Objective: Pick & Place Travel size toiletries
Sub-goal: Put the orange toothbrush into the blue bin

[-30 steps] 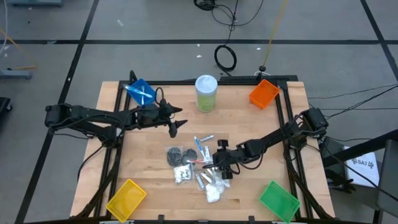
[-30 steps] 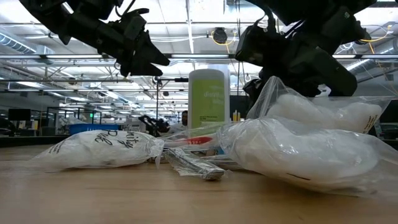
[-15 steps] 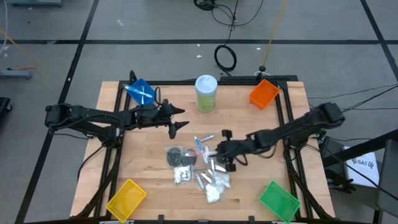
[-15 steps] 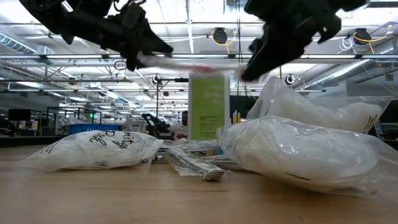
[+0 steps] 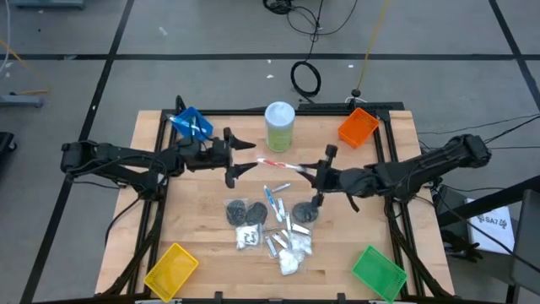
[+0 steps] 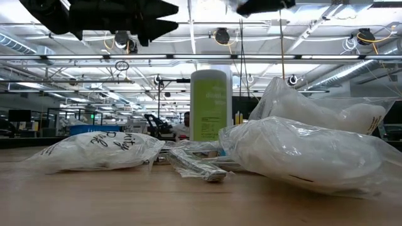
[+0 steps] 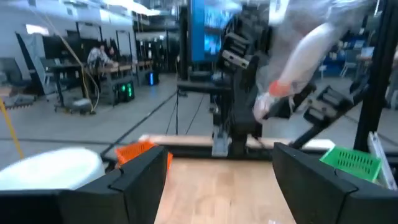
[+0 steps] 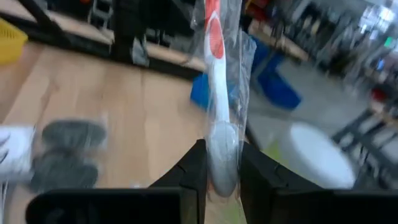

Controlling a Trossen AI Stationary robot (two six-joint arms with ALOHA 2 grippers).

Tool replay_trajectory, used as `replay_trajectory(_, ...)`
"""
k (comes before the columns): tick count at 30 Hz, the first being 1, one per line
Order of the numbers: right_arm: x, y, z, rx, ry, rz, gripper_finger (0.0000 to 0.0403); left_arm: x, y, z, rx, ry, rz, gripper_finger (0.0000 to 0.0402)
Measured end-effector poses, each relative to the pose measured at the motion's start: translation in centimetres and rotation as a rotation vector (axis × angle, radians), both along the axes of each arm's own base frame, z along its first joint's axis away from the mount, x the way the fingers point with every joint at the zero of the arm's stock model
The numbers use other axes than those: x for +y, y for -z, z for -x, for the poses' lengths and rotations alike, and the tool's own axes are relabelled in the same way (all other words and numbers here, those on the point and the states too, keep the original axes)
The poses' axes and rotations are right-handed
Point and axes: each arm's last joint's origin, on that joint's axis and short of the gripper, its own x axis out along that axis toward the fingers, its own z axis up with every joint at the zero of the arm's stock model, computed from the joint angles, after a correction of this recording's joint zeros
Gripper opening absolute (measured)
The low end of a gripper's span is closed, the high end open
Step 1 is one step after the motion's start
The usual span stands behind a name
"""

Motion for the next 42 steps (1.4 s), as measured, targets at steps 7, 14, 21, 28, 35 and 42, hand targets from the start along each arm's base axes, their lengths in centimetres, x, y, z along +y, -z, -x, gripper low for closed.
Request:
replay_trajectory(7, -0.7, 0.1, -3.4, -0.157, -0.081, 0.090, 0.0053, -1.0, -1.5, -0.3, -0.212, 0.116, 0.019, 0.0274)
replay_trajectory(14, -1.8, 1.9, -6.3, -0.234, -0.066, 0.152, 0.0053, -1.9, -1.8, -1.3, -0.222, 0.151, -0.007, 0.0257)
replay_trajectory(21, -2.3, 2.6, -7.1, -0.259, -0.072, 0.159, 0.0053, -2.4, -2.7, -1.5, -0.248, 0.158, -0.059, 0.0239)
replay_trajectory(28, -2.3, 2.0, -6.8, -0.275, -0.068, 0.164, 0.0053, -2.3, -2.6, -1.6, -0.238, 0.146, -0.060, 0.0153)
replay_trajectory(35, -2.2, 2.3, -6.9, -0.255, -0.067, 0.166, 0.0058, -2.2, -2.8, -1.4, -0.245, 0.113, -0.097, 0.0022)
replay_trajectory(42, -1.9, 3.0, -6.3, -0.150, -0.065, 0.051, 0.0134, -1.6, -3.5, -0.6, -0.237, -0.126, -0.088, 0.0021)
